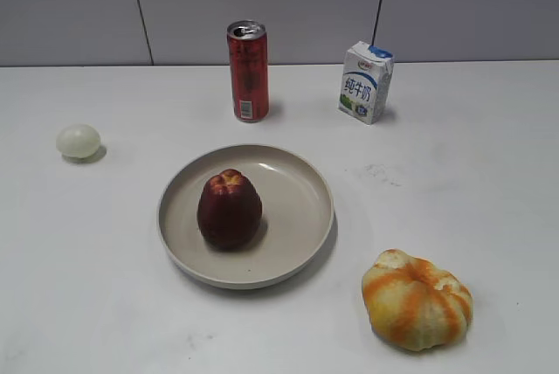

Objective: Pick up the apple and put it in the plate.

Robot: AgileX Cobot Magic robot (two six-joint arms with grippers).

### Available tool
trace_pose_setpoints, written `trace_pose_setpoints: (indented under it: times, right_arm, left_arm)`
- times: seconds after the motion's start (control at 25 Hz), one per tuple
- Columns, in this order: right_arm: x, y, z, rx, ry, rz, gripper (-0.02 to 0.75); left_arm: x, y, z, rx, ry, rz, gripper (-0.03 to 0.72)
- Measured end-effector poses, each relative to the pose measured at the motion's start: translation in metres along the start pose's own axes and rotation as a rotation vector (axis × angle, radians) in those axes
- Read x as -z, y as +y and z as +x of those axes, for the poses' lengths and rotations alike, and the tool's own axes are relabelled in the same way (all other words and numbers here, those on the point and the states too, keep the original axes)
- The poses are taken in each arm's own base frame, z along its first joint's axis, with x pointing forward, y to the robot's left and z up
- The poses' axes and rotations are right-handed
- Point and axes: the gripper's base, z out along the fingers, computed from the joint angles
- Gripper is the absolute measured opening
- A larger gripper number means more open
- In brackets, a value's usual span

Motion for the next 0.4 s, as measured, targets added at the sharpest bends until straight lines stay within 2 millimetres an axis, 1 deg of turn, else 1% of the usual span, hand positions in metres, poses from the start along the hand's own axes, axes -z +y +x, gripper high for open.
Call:
trace_pose_setpoints:
  times: [0.24, 0.4]
  right_arm:
    - [0.029, 0.0, 0.02, 0.012, -0.217, -0.01, 0.583]
    - [0.039, -0.001, 0.029, 0.017, -0.304, -0.014, 0.583]
  left_arm:
    - [0.0, 0.0, 0.0, 0.0, 0.0, 0.0, 0.589]
    - [0.0, 0.0, 0.0, 0.0, 0.0, 0.0, 0.589]
